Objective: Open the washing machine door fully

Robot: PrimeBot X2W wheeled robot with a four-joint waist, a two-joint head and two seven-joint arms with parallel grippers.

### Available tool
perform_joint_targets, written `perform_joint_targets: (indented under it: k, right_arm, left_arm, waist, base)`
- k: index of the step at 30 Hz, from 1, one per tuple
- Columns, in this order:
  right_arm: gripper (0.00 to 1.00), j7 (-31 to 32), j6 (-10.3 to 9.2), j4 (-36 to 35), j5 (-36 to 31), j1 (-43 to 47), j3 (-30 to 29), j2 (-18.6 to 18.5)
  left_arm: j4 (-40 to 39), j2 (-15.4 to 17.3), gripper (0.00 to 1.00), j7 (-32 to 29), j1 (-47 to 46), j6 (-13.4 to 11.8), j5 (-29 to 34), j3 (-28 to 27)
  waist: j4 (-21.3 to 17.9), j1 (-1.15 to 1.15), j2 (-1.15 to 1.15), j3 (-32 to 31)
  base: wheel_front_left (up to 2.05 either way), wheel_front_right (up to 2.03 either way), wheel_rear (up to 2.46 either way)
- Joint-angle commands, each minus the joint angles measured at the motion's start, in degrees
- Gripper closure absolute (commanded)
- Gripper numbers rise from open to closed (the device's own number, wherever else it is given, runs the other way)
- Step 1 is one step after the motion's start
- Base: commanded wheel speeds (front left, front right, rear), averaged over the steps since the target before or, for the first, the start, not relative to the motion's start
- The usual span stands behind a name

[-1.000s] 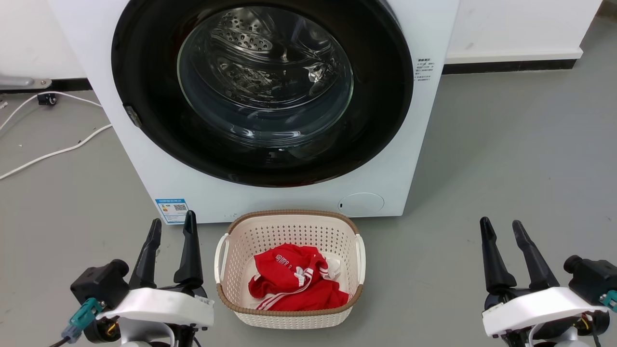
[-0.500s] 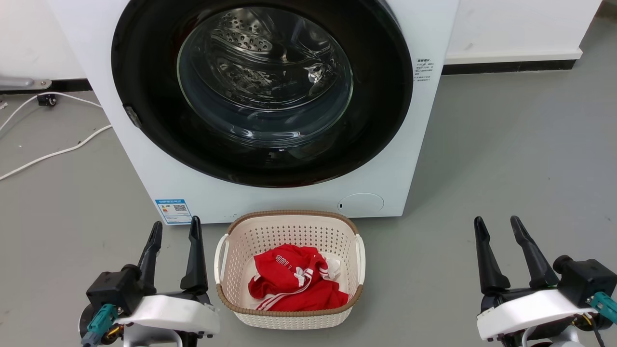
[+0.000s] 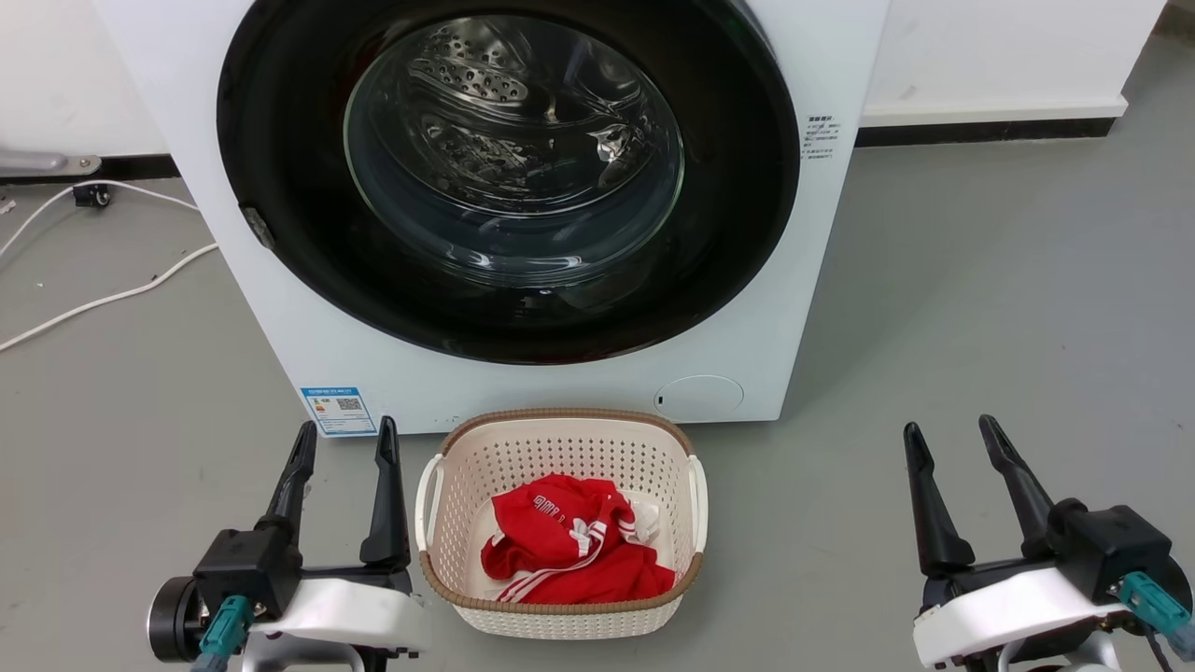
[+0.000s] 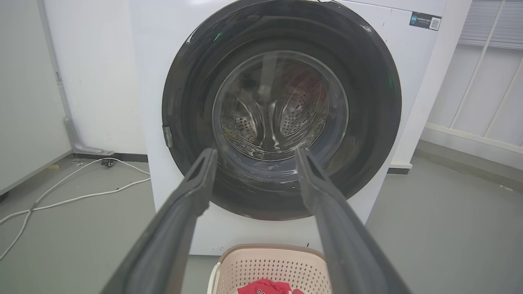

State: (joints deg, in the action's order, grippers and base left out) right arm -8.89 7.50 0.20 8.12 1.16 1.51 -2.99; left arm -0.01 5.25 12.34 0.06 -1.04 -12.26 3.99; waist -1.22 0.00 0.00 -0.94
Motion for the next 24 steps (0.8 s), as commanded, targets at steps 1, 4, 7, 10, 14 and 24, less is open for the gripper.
perform_joint_targets:
  k: [1,4,7,10,14,24]
  right_arm:
    - [0.0,-0.41,-0.02,-0.49,-1.07,-0.02,0.16,0.12]
    - [0.0,-0.52,-0.02,-0.58,-2.14,0.12,0.24,0.13]
    - [0.0,-0.68,-0.02,-0.62,-2.94,0.25,0.26,0.14]
    - [0.0,-0.76,-0.02,-0.48,-3.41,0.37,0.35,0.15]
    - [0.0,-0.91,-0.02,-0.27,-4.23,0.39,0.45,0.17]
    - [0.0,-1.45,-0.02,0.08,-6.19,0.77,0.84,0.2]
  left_arm:
    - [-0.64,0.23,0.0,0.47,0.55,-0.21,1.16,0.18]
    - [-0.91,0.17,0.0,0.74,0.74,-0.44,2.42,0.25]
    - [-1.27,0.07,0.0,1.11,0.77,-0.53,3.71,0.31]
    - [-1.5,-0.03,0.0,1.45,0.86,-0.52,4.89,0.32]
    - [-1.78,-0.27,0.0,1.86,1.1,-0.66,6.37,0.26]
    - [-2.32,-1.12,0.0,2.86,1.97,-0.74,9.52,-0.25]
  waist:
    - [-0.03,0.0,0.0,-0.01]
    - [-0.12,0.0,0.0,-0.08]
    - [-0.17,0.0,0.0,-0.12]
    - [-0.2,0.0,0.0,-0.15]
    - [-0.23,0.0,0.0,-0.16]
    - [-0.35,0.0,0.0,-0.43]
  base:
    - [0.0,0.0,0.0]
    - [0.0,0.0,0.0]
    - [0.0,0.0,0.0]
    - [0.0,0.0,0.0]
    - [0.0,0.0,0.0]
    - [0.0,0.0,0.0]
